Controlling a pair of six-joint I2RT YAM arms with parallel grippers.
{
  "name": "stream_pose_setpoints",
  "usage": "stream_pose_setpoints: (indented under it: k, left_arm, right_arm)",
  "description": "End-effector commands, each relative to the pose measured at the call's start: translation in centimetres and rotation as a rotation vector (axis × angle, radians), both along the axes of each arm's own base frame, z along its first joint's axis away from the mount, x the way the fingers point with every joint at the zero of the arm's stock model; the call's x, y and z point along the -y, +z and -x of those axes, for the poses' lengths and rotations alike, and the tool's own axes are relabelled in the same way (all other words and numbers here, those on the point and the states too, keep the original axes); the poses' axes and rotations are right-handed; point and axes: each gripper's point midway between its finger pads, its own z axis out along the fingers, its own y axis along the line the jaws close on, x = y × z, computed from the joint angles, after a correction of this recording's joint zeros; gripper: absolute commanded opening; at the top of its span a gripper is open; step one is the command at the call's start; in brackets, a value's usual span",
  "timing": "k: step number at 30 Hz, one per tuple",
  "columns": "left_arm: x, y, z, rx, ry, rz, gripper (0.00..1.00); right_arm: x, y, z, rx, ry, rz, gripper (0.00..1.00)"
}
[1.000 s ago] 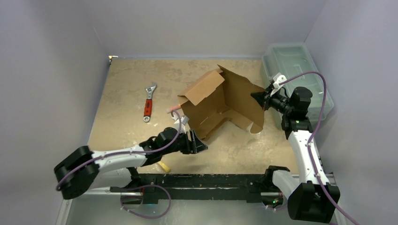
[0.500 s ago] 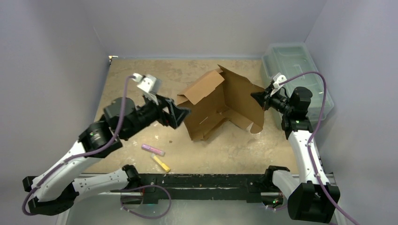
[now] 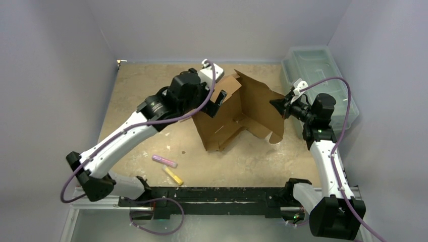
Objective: Fold the paper box
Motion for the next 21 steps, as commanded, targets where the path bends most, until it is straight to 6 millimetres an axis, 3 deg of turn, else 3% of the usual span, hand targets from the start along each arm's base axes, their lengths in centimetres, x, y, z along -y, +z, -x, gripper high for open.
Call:
stream_pose_setpoints:
  k: [1,5,11,13,14,15,19,21]
  left_arm:
    - [-0.9,0.4,-3.9,0.020,-0.065,-0.029,0.99]
    - [-0.7,-1.0,-6.8,-0.055,-0.103,-0.014,0.99]
    - [-0.5,-2.1,-7.2,-0.108,-0.126,-0.005,0.97]
    - [-1.0,-1.6,-6.8,-0.097,-0.114,0.008,0.97]
    - [-2.7,2.6,-4.8,-0.006,-0.095,0.067,0.97]
    - [-2.3,0.1,-6.2,-0.055,-0.059,0.040,0.98]
    - [-7.3,3.2,-4.7,0.042,0.154,0.150,0.99]
    - [-9.8,4.1,-2.4,0.077,0.228,0.253,0.99]
  right_arm:
    - [0.0,0.5,0.4,0.022,0.009,0.020,0.00]
    - [0.1,0.6,0.4,0.025,0.010,0.023,0.00]
    - [0.0,0.7,0.4,0.028,0.014,0.024,0.00]
    - [0.0,1.0,0.4,0.037,0.018,0.026,0.00]
    - [-0.1,1.3,0.5,0.045,0.024,0.027,0.00]
    - [-0.2,1.6,0.5,0.052,0.029,0.027,0.00]
    - [0.4,2.8,0.0,0.078,-0.005,0.050,0.00]
    - [0.6,3.2,-0.2,0.086,-0.016,0.062,0.00]
